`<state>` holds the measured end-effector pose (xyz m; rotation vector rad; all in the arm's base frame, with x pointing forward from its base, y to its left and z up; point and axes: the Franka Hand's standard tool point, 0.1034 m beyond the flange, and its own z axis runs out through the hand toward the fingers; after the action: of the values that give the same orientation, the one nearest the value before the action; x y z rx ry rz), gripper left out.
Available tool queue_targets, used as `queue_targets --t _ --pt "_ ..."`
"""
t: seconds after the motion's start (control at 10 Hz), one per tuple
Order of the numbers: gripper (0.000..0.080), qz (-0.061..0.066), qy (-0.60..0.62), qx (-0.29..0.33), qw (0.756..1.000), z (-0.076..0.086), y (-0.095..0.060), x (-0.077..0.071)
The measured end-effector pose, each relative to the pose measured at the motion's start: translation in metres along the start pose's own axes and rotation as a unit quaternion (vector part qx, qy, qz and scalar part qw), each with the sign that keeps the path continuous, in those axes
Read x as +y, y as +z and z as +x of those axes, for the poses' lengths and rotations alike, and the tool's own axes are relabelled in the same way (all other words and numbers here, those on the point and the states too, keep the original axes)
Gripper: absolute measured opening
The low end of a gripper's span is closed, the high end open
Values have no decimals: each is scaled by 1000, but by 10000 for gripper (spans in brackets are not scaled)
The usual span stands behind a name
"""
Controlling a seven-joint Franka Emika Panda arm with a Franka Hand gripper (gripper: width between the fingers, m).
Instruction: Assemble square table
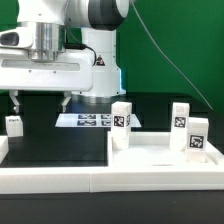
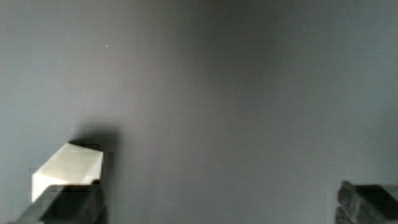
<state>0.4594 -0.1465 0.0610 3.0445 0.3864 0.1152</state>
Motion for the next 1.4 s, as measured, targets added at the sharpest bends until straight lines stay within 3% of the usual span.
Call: queue_targets --t 0.1,0.3,0.5,0.9,1.0,1.2,1.4 --pt "649 -2 -33 -1 999 -3 1 4" --pt "649 -2 -93 -13 996 -29 10 33" --pt "649 -4 -106 -20 994 -31 12 45" --pt "649 6 -95 -30 995 -32 15 37" --pt "649 21 -97 -58 993 -34 22 32" --pt "649 26 -105 -92 990 -34 26 40" --pt "649 47 -92 -145 984 -31 29 34"
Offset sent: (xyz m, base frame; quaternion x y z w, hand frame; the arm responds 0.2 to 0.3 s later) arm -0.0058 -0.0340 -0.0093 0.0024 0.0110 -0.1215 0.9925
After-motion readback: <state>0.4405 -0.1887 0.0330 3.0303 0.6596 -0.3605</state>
